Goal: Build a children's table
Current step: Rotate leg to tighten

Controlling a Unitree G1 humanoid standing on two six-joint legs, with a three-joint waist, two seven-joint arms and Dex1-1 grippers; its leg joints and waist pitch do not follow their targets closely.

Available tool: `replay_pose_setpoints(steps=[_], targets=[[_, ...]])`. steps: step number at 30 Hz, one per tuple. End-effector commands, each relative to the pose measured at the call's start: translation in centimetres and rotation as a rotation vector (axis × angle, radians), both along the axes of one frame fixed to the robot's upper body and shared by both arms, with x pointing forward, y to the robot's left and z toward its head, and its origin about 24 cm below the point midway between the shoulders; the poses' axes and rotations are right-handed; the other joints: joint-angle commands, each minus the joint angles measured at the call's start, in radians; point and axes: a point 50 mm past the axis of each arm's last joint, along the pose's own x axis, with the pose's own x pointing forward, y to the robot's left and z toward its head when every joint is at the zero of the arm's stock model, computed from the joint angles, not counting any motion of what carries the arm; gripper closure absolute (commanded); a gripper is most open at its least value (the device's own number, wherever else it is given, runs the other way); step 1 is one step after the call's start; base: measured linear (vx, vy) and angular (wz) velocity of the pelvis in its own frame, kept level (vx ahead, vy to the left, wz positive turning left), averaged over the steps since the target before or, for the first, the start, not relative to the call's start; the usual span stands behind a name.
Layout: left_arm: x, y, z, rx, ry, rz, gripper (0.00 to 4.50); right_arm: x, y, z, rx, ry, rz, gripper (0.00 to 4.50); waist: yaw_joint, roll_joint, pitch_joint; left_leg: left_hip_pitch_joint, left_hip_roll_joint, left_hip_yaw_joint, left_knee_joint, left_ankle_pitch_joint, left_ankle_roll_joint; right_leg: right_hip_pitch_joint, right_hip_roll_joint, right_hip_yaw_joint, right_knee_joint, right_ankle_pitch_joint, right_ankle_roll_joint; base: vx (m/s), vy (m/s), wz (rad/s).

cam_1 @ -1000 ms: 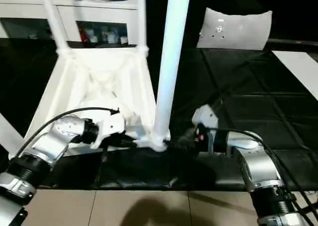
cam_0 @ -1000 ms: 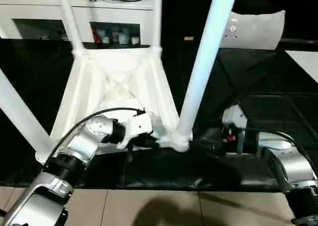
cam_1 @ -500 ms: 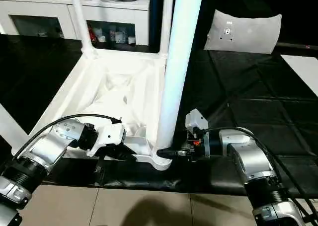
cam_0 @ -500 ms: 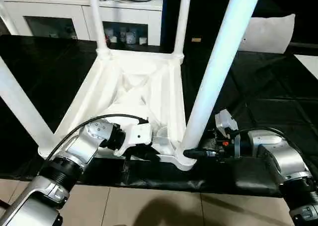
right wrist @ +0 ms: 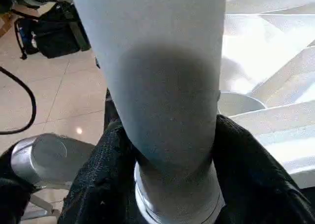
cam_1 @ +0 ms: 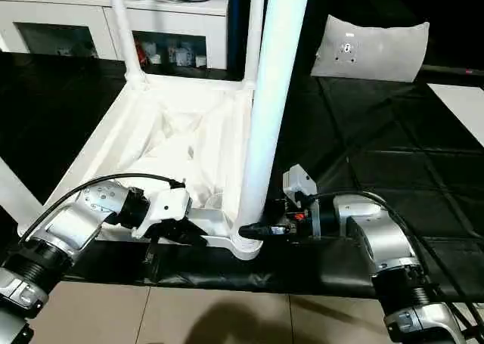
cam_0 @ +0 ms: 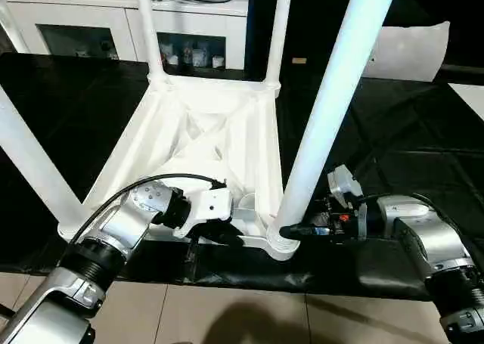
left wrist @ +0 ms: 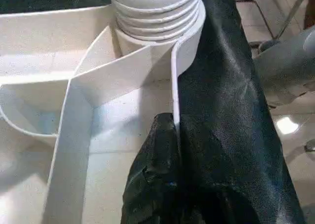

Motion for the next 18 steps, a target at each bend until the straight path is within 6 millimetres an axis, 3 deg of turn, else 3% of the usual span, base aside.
replay_pose_setpoints(steps=[1,3,6,9,11,12,15,16,18], targets=[[0.7,-1.1,0.4,-0.008,-0.005,0.078,4.5,-0.2,1.2,-0.2,0.018,0.036,-0.035,2.55,-0.009,-0.007,-0.065,-0.009,0.064,-0.021,-0.067,0.027,0.067,0.073,-0.108,0.097,-0.078,-0.249,0.007,0.0,0.0,0.0],[0.9,-1.4,0.6,-0.04,0.004,0.114,4.5,-0.1,1.6,-0.3,0.015,0.04,-0.073,2.55,-0.01,-0.007,-0.063,-0.009,0.06,-0.02,-0.068,0.014,0.059,0.074,-0.107,0.095,-0.084,-0.285,0.02,0.0,0.0,0.0],[1.5,-2.7,1.1,-0.094,0.002,0.199,4.5,0.7,2.9,-0.5,-0.005,0.025,-0.251,2.55,-0.015,-0.009,-0.058,-0.007,0.047,-0.018,-0.069,-0.029,0.033,0.072,-0.102,0.084,-0.106,-0.392,0.075,0.0,0.0,0.0],[2.7,-4.6,1.5,-0.135,-0.034,0.365,4.5,2.0,4.7,-0.6,-0.022,0.037,-0.497,2.55,-0.05,-0.003,-0.058,-0.01,0.041,-0.022,-0.067,-0.062,0.009,0.072,-0.093,0.068,-0.125,-0.436,0.122,0.0,0.0,0.0],[2.9,-4.7,1.5,-0.135,-0.036,0.382,4.5,2.1,4.8,-0.6,-0.024,0.039,-0.512,2.55,-0.061,-0.004,-0.059,-0.01,0.041,-0.024,-0.066,-0.074,0.011,0.073,-0.094,0.064,-0.13,-0.438,0.128,0.0,0.0,0.0],[3.2,-5.1,1.6,-0.142,-0.045,0.428,4.5,2.3,5.1,-0.6,-0.04,0.035,-0.557,2.55,-0.063,0.002,-0.064,-0.011,0.042,-0.027,-0.067,-0.072,0.022,0.078,-0.097,0.065,-0.127,-0.418,0.127,0.0,0.0,0.0],[4.0,-6.4,1.9,-0.165,-0.073,0.532,4.5,3.1,6.1,-0.6,-0.074,0.033,-0.705,2.55,-0.079,0.001,-0.063,-0.01,0.048,-0.028,-0.07,-0.041,0.033,0.07,-0.096,0.073,-0.121,-0.35,0.083,0.0,0.0,0.0],[4.3,-6.9,2.0,-0.173,-0.089,0.568,4.5,3.4,6.5,-0.5,-0.095,-0.006,-0.745,2.55,-0.079,0.004,-0.068,-0.011,0.049,-0.03,-0.068,-0.015,0.034,0.074,-0.101,0.078,-0.111,-0.315,0.061,0.0,0.0,0.0],[4.4,-7.3,2.1,-0.177,-0.115,0.591,4.5,3.5,6.9,-0.2,-0.091,-0.054,-0.764,1.99,-0.079,0.004,-0.069,-0.012,0.053,-0.032,-0.069,0.01,0.042,0.074,-0.104,0.083,-0.103,-0.274,0.043,0.0,0.0,0.0]])
